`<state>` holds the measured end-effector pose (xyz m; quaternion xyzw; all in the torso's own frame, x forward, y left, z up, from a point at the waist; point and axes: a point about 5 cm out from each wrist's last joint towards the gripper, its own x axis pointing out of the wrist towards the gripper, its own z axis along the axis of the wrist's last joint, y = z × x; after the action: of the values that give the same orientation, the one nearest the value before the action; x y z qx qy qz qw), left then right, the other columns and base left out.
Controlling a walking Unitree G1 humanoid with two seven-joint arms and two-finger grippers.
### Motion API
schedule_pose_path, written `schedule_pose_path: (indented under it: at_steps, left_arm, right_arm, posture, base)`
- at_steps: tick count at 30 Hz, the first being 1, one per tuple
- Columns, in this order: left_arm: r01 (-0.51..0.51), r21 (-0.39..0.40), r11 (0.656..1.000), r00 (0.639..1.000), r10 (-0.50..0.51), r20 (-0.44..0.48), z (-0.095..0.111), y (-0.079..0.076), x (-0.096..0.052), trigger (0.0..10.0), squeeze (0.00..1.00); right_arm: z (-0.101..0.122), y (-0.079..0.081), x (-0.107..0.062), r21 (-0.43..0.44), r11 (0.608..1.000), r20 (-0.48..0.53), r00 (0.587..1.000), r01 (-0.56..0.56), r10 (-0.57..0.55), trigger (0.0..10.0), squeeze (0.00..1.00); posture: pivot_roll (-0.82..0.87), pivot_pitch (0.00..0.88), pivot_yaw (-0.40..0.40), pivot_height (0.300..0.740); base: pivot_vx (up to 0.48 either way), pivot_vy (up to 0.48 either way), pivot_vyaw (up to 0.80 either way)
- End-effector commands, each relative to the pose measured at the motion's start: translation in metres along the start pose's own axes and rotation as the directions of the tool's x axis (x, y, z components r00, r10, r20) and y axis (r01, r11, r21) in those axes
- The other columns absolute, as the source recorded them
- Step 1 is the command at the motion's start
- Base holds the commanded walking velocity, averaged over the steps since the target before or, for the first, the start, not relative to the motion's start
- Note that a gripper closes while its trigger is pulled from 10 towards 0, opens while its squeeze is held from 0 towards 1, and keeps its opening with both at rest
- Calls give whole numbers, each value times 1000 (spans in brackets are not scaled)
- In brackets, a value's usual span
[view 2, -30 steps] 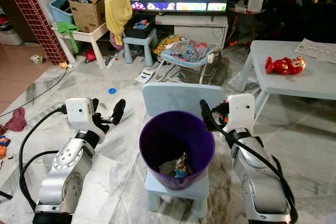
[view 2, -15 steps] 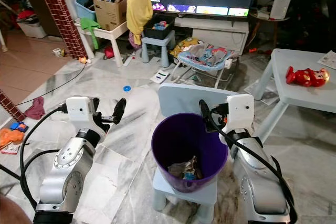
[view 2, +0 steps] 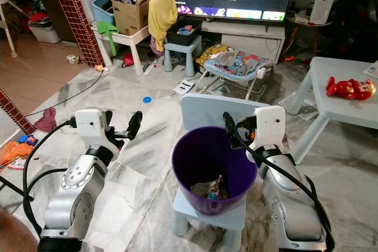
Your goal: Picking trash to rubbish bin
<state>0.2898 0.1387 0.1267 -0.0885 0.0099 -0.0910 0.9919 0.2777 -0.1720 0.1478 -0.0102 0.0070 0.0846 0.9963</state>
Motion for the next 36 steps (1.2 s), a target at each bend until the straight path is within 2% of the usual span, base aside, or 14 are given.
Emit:
schedule_pose_path:
  at_steps: [1,36]
  left_arm:
    - [7,4,1000,1000,-7,-16,-1,1,1,10000,0]
    - [14,10,1000,1000,-14,-25,-2,0,1,10000,0]
  right_arm:
    - [1,1,1,7,1000,5,1000,-6,6,10000,0]
    - [-1,4,2,15,1000,6,1000,-8,8,10000,0]
  posture:
    - [-48,0,33,740]
    - [-44,0,39,740]
  base:
    - [-424,0,0]
    - [-295,0,0]
